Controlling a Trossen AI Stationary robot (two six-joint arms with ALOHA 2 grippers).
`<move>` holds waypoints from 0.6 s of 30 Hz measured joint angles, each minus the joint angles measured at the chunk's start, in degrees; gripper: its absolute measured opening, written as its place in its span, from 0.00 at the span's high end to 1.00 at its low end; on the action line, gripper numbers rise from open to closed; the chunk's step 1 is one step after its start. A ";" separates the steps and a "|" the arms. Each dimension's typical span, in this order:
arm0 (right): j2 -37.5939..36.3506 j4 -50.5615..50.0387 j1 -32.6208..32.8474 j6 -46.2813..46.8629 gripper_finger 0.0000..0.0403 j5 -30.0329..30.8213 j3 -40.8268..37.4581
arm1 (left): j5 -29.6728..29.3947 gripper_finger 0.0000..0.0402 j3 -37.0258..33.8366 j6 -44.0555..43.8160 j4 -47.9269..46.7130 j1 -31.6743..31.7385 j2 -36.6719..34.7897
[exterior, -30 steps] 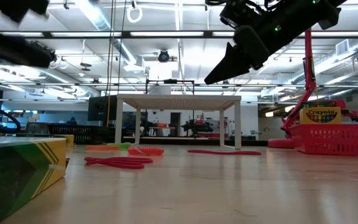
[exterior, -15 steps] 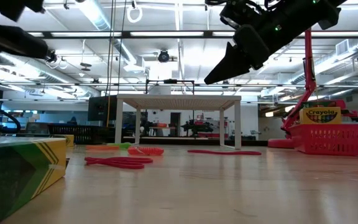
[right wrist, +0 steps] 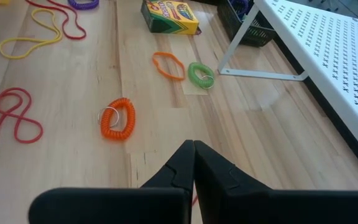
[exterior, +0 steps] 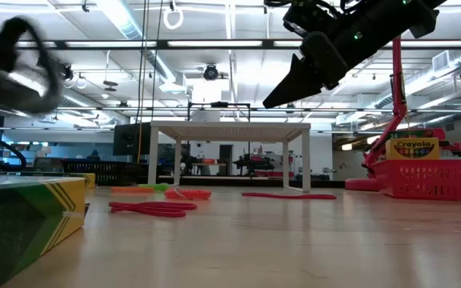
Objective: Pick & Place Office Desk Supplies
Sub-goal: Put the red rubber band into the yellow bin
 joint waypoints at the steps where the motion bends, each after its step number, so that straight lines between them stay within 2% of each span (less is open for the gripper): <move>1: 0.00 -0.02 0.00 0.00 0.96 0.05 0.00 | -0.33 0.60 0.07 0.51 -1.02 -0.08 0.56; 7: 0.00 0.40 0.00 -0.01 0.96 0.05 0.00 | -1.28 0.66 1.57 -0.10 -5.05 0.17 1.00; 10: 0.00 1.34 0.00 -0.16 0.96 -0.47 0.04 | -1.31 0.74 3.24 -0.43 -6.27 0.16 1.00; 15: 0.00 1.35 0.00 -0.17 0.96 -1.12 0.04 | -1.19 0.94 5.33 -1.34 -7.46 0.00 1.00; 18: 0.00 1.31 0.00 -0.17 0.96 -1.27 0.02 | -1.21 0.98 6.15 -2.44 -7.52 0.02 1.00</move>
